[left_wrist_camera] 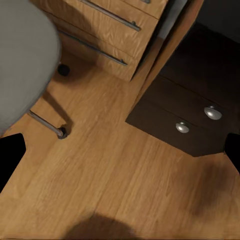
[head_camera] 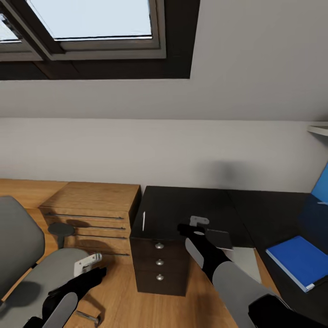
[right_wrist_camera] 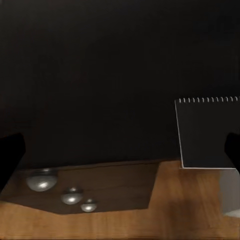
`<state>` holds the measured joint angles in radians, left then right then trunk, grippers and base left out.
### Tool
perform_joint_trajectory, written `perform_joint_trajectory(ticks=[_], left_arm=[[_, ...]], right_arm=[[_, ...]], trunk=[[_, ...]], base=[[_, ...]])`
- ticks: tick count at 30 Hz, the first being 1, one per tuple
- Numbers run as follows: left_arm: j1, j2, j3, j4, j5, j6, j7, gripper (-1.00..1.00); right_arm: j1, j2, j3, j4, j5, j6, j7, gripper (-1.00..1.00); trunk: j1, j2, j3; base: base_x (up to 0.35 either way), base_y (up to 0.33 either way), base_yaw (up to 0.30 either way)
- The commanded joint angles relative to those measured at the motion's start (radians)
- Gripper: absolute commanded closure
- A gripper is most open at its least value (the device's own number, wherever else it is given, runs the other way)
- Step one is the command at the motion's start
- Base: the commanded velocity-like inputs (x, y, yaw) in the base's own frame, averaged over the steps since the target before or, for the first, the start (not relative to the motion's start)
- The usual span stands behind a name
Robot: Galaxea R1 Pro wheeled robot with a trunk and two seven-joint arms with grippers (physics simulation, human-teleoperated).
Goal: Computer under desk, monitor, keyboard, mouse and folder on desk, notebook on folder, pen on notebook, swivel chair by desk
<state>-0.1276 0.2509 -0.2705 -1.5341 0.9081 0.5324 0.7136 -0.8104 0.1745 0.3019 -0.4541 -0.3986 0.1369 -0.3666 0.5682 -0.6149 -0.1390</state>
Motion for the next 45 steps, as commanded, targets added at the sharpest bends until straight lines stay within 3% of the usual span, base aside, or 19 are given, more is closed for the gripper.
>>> perform_joint_trajectory(ticks=[1, 7, 9, 12, 17, 21, 25, 38, 40, 45], left_arm=[[-0.001, 0.001, -0.012, -0.001, 0.007, 0.001, 0.010, -1.00], [-0.001, 0.000, -0.041, -0.001, 0.006, 0.000, 0.010, -1.00], [-0.001, 0.000, -0.051, -0.001, 0.006, 0.000, 0.010, -1.00], [-0.001, 0.000, -0.071, -0.001, 0.005, -0.001, 0.011, -1.00], [-0.001, -0.028, -0.070, -0.011, -0.001, -0.003, 0.015, -1.00], [-0.001, -0.035, -0.070, -0.011, -0.001, -0.003, 0.015, -1.00], [-0.001, -0.038, -0.070, -0.012, -0.001, -0.003, 0.015, -1.00], [-0.001, -0.038, -0.066, -0.036, -0.001, -0.004, 0.015, -1.00], [-0.001, -0.038, -0.065, -0.047, -0.001, -0.003, 0.015, -1.00], [-0.001, -0.038, -0.064, -0.059, -0.001, -0.004, 0.016, -1.00]], right_arm=[[-0.001, 0.000, 0.008, 0.000, -0.002, 0.006, -0.007, -1.00], [-0.001, 0.000, 0.088, 0.001, -0.002, 0.007, -0.005, -1.00], [0.001, 0.000, 0.147, 0.001, -0.002, 0.007, 0.005, -1.00], [0.007, 0.000, 0.188, 0.000, -0.003, 0.005, 0.021, -1.00], [0.018, 0.000, 0.179, 0.003, -0.005, -0.002, 0.017, -1.00], [0.019, -0.004, 0.179, -0.001, -0.006, -0.005, 0.013, -1.00], [0.020, -0.022, 0.181, -0.005, -0.008, -0.007, 0.015, -1.00], [0.020, -0.025, 0.171, -0.006, -0.013, -0.005, 0.012, -1.00], [0.020, -0.025, 0.153, -0.006, -0.013, -0.005, 0.013, -1.00], [0.024, -0.027, 0.044, -0.005, -0.023, -0.006, 0.018, -1.00]], trunk=[[0.000, -0.002, -0.002], [0.000, -0.002, -0.006], [0.000, -0.002, -0.006], [0.000, -0.002, -0.007], [0.000, -0.002, -0.007], [0.000, -0.002, -0.007], [0.000, -0.002, -0.007], [0.000, -0.002, -0.003], [0.000, -0.002, -0.003], [0.012, -0.023, -0.012]], base=[[0.000, 0.000, 0.262], [0.003, 0.000, 0.222], [0.108, 0.000, 0.079], [0.224, 0.000, 0.035], [0.000, 0.000, 0.000], [0.000, 0.000, 0.000], [0.000, 0.000, 0.000], [0.000, 0.000, -0.169], [0.000, 0.000, -0.267], [0.000, 0.000, -0.270]])
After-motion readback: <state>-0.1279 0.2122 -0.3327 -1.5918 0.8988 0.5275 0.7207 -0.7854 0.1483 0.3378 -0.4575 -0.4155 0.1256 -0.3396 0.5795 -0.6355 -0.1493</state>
